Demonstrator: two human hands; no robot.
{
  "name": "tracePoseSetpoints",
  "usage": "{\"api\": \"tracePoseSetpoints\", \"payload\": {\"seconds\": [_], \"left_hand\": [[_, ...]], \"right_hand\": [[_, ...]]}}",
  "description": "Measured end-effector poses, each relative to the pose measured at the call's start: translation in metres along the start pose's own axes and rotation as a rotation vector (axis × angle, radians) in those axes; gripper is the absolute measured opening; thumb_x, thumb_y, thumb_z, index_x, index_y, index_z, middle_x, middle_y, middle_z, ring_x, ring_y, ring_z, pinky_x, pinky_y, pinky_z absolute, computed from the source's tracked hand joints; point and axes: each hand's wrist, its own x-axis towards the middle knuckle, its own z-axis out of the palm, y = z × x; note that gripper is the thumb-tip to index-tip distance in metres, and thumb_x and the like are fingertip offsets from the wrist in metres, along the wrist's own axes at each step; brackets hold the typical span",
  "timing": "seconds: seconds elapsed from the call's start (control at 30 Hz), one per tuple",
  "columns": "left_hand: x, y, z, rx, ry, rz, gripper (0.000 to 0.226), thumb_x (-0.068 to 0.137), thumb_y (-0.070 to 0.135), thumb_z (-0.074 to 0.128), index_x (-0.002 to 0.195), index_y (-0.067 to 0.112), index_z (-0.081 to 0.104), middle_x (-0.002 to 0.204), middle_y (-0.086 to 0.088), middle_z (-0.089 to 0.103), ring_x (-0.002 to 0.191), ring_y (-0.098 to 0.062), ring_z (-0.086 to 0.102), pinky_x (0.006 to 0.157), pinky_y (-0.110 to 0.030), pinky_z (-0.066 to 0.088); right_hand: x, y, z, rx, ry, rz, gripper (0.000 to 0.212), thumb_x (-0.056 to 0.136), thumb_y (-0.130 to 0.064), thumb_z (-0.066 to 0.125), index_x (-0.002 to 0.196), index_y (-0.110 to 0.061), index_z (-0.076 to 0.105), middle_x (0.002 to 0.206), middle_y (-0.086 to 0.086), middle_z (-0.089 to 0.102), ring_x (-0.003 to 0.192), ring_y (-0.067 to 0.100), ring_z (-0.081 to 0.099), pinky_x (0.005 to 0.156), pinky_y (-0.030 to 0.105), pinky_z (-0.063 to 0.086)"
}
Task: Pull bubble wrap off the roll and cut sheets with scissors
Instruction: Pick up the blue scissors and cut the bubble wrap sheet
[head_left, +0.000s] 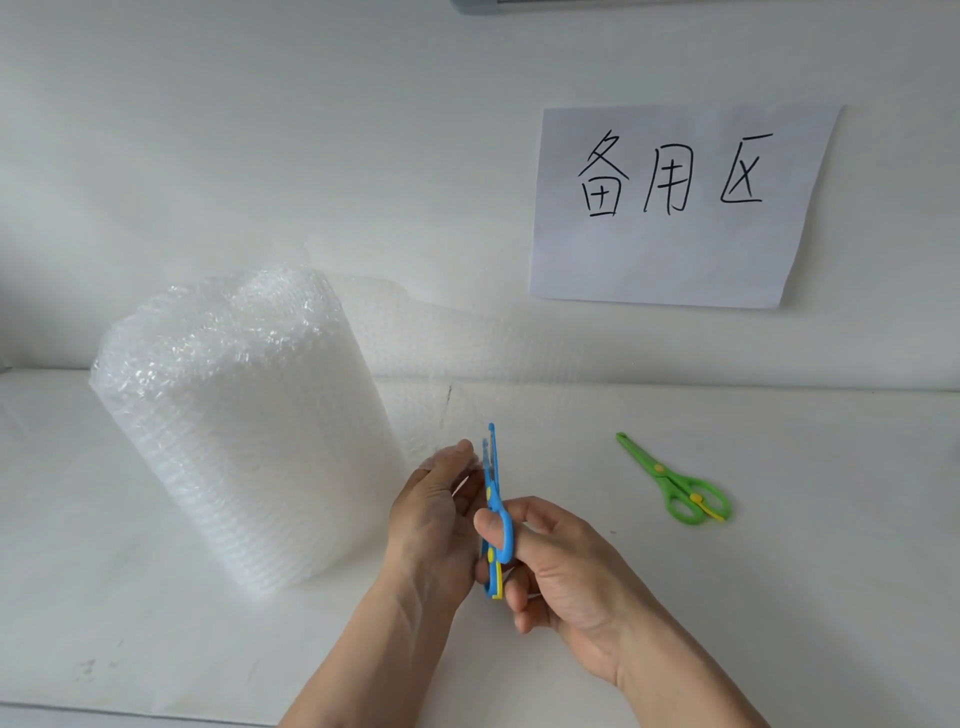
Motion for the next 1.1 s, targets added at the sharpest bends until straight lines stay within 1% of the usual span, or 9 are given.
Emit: {"api": "tracePoseSetpoints", "payload": {"seconds": [0.13, 0.27, 0.43, 0.63, 0.77, 0.87, 0.97, 1.03, 1.1], "left_hand": [[-0.003, 0.002, 0.0, 0.031, -0.018, -0.054, 0.026, 0.08, 0.024, 0.075, 0.099, 0.01, 0.064, 0.095, -0.01, 0.064, 0.079, -0.026, 0.061, 0.054, -0.032, 0.05], [-0.008, 0.002, 0.002, 0.03, -0.05, -0.072, 0.024, 0.087, 0.023, 0.069, 0.103, 0.008, 0.06, 0.084, -0.012, 0.062, 0.054, -0.025, 0.058, 0.04, -0.027, 0.046], [-0.009, 0.001, 0.002, 0.056, -0.054, -0.047, 0.027, 0.088, 0.026, 0.067, 0.108, 0.009, 0.059, 0.079, -0.01, 0.064, 0.045, -0.024, 0.055, 0.037, -0.023, 0.041], [-0.01, -0.001, 0.005, 0.051, -0.035, -0.042, 0.048, 0.089, 0.027, 0.066, 0.127, -0.001, 0.056, 0.08, -0.01, 0.068, 0.049, -0.023, 0.058, 0.034, -0.023, 0.042], [-0.01, -0.002, 0.004, 0.07, -0.029, -0.041, 0.05, 0.089, 0.028, 0.066, 0.127, -0.003, 0.054, 0.075, -0.011, 0.064, 0.042, -0.023, 0.053, 0.033, -0.021, 0.039], [-0.014, -0.001, 0.006, 0.052, -0.034, -0.031, 0.044, 0.09, 0.026, 0.065, 0.123, -0.001, 0.056, 0.075, -0.01, 0.068, 0.046, -0.023, 0.058, 0.034, -0.023, 0.041], [-0.017, 0.0, 0.009, 0.001, -0.045, -0.004, 0.027, 0.091, 0.022, 0.064, 0.112, 0.007, 0.058, 0.08, -0.01, 0.073, 0.056, -0.02, 0.066, 0.047, -0.026, 0.051], [-0.017, 0.0, 0.009, 0.031, -0.044, -0.005, 0.027, 0.091, 0.024, 0.064, 0.111, 0.007, 0.058, 0.08, -0.009, 0.073, 0.053, -0.02, 0.065, 0.044, -0.025, 0.046], [-0.016, -0.001, 0.007, 0.076, -0.028, -0.012, 0.038, 0.091, 0.027, 0.064, 0.117, 0.001, 0.058, 0.077, -0.009, 0.072, 0.048, -0.023, 0.06, 0.037, -0.022, 0.04]], "right_hand": [[0.0, -0.002, 0.0, 0.018, -0.025, 0.008, 0.036, 0.074, -0.042, 0.076, 0.095, -0.014, 0.068, 0.073, 0.011, 0.067, 0.045, 0.012, 0.047, 0.041, 0.023, 0.042], [0.001, -0.002, 0.0, 0.046, -0.025, 0.006, 0.031, 0.076, -0.041, 0.075, 0.094, -0.016, 0.068, 0.072, 0.01, 0.067, 0.046, 0.012, 0.046, 0.042, 0.023, 0.042], [0.003, 0.0, 0.002, 0.064, -0.014, -0.001, 0.026, 0.077, -0.039, 0.075, 0.091, -0.018, 0.069, 0.069, 0.008, 0.066, 0.044, 0.011, 0.044, 0.041, 0.023, 0.04], [0.003, 0.0, 0.003, 0.086, -0.006, -0.005, 0.032, 0.074, -0.041, 0.076, 0.092, -0.015, 0.068, 0.069, 0.009, 0.064, 0.042, 0.01, 0.042, 0.04, 0.022, 0.039], [0.003, 0.0, 0.003, 0.088, 0.001, -0.012, 0.044, 0.063, -0.049, 0.077, 0.09, -0.015, 0.068, 0.069, 0.01, 0.065, 0.043, 0.01, 0.043, 0.04, 0.022, 0.04], [0.003, 0.002, 0.003, 0.088, 0.012, -0.009, 0.035, 0.07, -0.041, 0.078, 0.092, -0.015, 0.069, 0.065, 0.009, 0.063, 0.043, 0.01, 0.04, 0.04, 0.022, 0.038], [0.003, 0.003, 0.003, 0.091, 0.014, -0.01, 0.027, 0.077, -0.034, 0.076, 0.094, -0.014, 0.068, 0.063, 0.007, 0.061, 0.044, 0.01, 0.039, 0.041, 0.023, 0.037], [0.004, 0.003, 0.003, 0.086, 0.018, -0.007, 0.034, 0.074, -0.038, 0.077, 0.097, -0.014, 0.068, 0.065, 0.007, 0.062, 0.044, 0.01, 0.04, 0.041, 0.023, 0.038], [0.005, 0.002, 0.003, 0.083, 0.017, -0.007, 0.047, 0.064, -0.047, 0.078, 0.098, -0.014, 0.069, 0.067, 0.008, 0.063, 0.044, 0.01, 0.041, 0.042, 0.024, 0.039]]}}
